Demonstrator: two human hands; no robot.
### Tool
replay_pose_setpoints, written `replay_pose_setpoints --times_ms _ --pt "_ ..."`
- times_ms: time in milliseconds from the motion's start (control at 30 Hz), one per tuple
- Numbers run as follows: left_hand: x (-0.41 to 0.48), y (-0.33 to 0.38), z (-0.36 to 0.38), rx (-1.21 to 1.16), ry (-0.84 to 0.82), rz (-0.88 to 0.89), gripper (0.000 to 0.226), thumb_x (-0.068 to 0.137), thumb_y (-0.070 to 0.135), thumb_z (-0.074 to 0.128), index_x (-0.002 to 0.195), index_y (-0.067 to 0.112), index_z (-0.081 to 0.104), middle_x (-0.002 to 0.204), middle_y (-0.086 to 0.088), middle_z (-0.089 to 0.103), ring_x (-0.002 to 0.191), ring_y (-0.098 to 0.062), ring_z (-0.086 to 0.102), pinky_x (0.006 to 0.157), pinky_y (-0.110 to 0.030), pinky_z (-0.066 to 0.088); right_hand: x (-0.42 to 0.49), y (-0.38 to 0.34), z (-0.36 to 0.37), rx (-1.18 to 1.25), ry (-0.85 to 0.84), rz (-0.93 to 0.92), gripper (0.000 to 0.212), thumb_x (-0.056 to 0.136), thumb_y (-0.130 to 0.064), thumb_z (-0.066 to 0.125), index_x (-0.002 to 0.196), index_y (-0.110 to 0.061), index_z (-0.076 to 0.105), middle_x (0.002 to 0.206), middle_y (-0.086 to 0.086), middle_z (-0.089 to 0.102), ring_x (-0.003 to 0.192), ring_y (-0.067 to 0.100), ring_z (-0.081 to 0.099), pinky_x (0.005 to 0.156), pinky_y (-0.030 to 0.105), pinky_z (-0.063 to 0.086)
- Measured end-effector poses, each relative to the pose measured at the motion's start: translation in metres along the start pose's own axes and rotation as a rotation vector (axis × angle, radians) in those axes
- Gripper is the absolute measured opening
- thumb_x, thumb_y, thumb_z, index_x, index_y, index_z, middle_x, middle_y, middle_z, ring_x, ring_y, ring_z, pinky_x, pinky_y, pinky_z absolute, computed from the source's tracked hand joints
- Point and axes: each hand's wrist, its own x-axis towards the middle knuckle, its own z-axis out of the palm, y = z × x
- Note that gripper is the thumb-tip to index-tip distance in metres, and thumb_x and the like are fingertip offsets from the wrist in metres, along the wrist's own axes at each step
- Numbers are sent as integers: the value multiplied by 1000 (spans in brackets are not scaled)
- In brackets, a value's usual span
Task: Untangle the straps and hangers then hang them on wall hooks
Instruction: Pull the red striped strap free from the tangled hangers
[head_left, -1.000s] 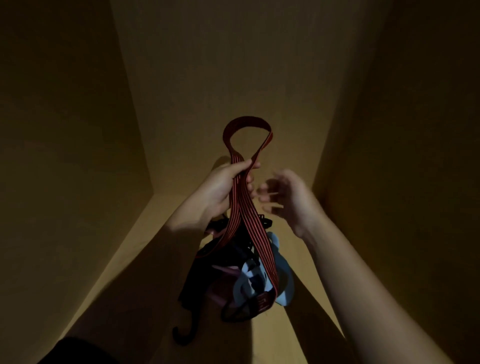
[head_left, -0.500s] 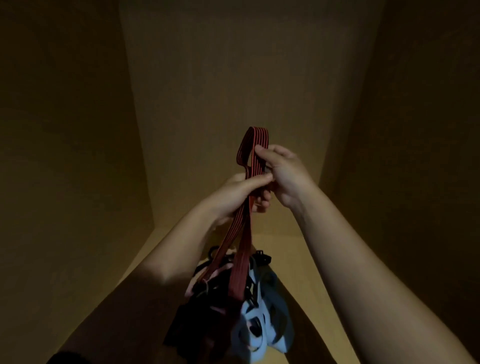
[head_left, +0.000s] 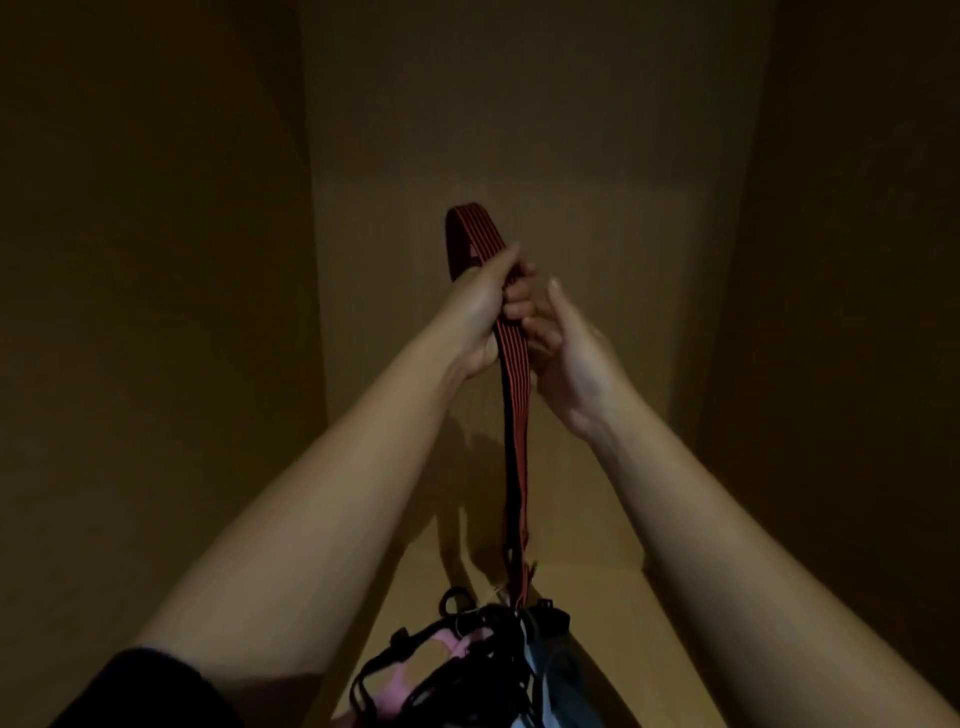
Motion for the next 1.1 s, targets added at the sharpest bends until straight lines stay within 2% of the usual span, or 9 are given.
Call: replay_pose_setpoints --times_ms 133,267,367,500,633,733,800,967,1100 --pt "9 -8 -3 -55 105 4 36 99 30 35 69 12 44 34 9 36 28 -2 32 35 -12 34 -20 28 -12 -164 -106 65 43 90 -42 50 113 -7 60 78 2 66 64 13 62 61 23 49" --pt "14 -3 -7 -55 147 14 36 99 31 36 72 11 49 37 8 43 31 -3 40 41 -15 44 -18 17 -7 -335 -116 31 8 88 -18 59 92 -11 60 67 4 62 50 8 57 53 18 46" --pt "10 -5 -16 40 207 3 39 98 38 36 77 10 53 45 4 53 45 -9 51 49 -21 48 -16 11 -5 -407 -121 -12 1 88 -12 59 88 -12 60 62 2 58 47 7 52 49 16 44" --pt "-19 -27 -38 300 12 -215 64 86 69 23 87 14 55 56 3 54 51 -10 52 48 -21 45 -16 15 -3 -369 -24 -36 10 88 -13 58 95 -7 63 64 0 61 52 9 54 49 19 48" --pt "-47 -63 -53 442 -154 -317 50 79 62 47 102 18 55 90 -3 60 91 -17 58 84 -32 50 -16 25 -12 -349 167 31 27 86 -22 62 107 -4 61 83 6 65 75 19 63 64 28 53" --pt "-58 -72 -55 489 -152 -365 36 85 29 59 116 12 53 115 -13 63 109 -25 61 102 -42 44 -21 32 -19 -384 188 53 24 85 -23 65 99 -3 63 72 2 60 61 12 59 43 16 47" --pt "-63 -76 -52 535 -151 -406 24 89 15 54 112 11 53 107 -10 65 103 -22 63 100 -40 46 -25 39 -25 -408 215 77 18 84 -23 65 88 -6 62 67 1 58 52 8 56 36 15 42" --pt "-69 -87 -48 665 -120 -348 13 95 14 45 102 14 56 84 -4 69 83 -16 67 97 -42 44 -31 51 -42 -475 268 128 26 83 -34 65 85 -8 61 68 0 60 60 14 57 52 26 45" --pt "-70 -89 -46 586 -62 -279 18 97 14 39 110 13 52 78 -3 65 68 -10 64 62 -19 54 -40 53 -66 -606 336 29 23 89 -38 53 79 -18 61 77 -6 60 72 9 55 65 24 43"
